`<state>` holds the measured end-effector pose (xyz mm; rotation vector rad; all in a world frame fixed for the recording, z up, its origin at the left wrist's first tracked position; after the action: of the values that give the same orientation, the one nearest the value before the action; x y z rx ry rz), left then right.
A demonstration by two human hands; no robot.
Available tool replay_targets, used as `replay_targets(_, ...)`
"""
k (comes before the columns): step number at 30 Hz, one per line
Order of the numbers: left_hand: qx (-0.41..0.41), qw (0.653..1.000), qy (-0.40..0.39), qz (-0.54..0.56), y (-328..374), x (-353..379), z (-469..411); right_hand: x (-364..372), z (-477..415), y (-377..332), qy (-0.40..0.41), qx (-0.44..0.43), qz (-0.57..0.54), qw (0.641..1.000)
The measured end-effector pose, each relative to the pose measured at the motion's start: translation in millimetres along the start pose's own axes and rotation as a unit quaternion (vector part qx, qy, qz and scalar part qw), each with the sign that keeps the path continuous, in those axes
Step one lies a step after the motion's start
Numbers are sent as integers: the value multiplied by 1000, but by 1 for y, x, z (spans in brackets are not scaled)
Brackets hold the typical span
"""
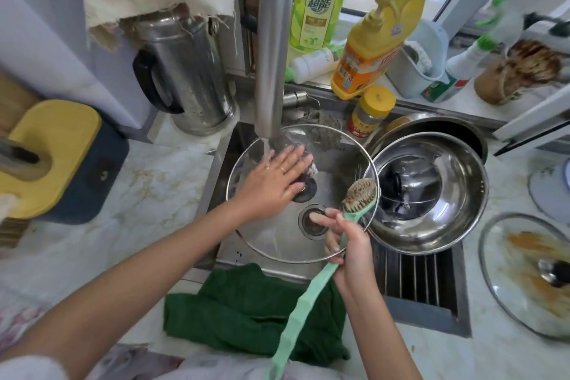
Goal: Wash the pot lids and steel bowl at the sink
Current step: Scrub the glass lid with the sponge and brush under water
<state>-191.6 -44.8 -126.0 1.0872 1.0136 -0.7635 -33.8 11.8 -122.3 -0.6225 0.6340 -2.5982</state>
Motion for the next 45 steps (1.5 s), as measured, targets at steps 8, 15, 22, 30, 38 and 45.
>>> replay_targets(8, 7, 997, -49, 56, 25, 29, -7, -6, -3, 12, 12, 62, -15, 998)
replay_targets(15, -21, 999, -41, 14, -8, 22, -17, -14, -3, 11, 14, 73, -24, 997)
replay_targets(22, 5, 999, 30, -18, 1, -3, -20, -21, -7, 7, 0, 76, -22, 997)
replay_targets(30, 79, 992, 101, -18, 7, -18, 9, -12, -2, 20, -27, 105, -8, 994)
replay_targets(38, 48, 997, 48, -33, -8, -13, 30, -5, 4, 27, -56, 111, 4, 992)
replay_targets(45, 20, 999, 39, -23, -15, -14, 48, 3, 4, 37, -72, 115, 17, 991)
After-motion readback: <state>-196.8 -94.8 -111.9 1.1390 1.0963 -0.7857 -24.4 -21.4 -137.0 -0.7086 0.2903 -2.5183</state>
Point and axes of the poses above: each hand's wrist, its own z-axis away from the middle knuckle, its own x-axis out of the palm, y = z × x, the point moved 9 cm from there along -z, towards the middle knuckle, and after that the axes turned 13 degrees about x, right-handed, at the moved point
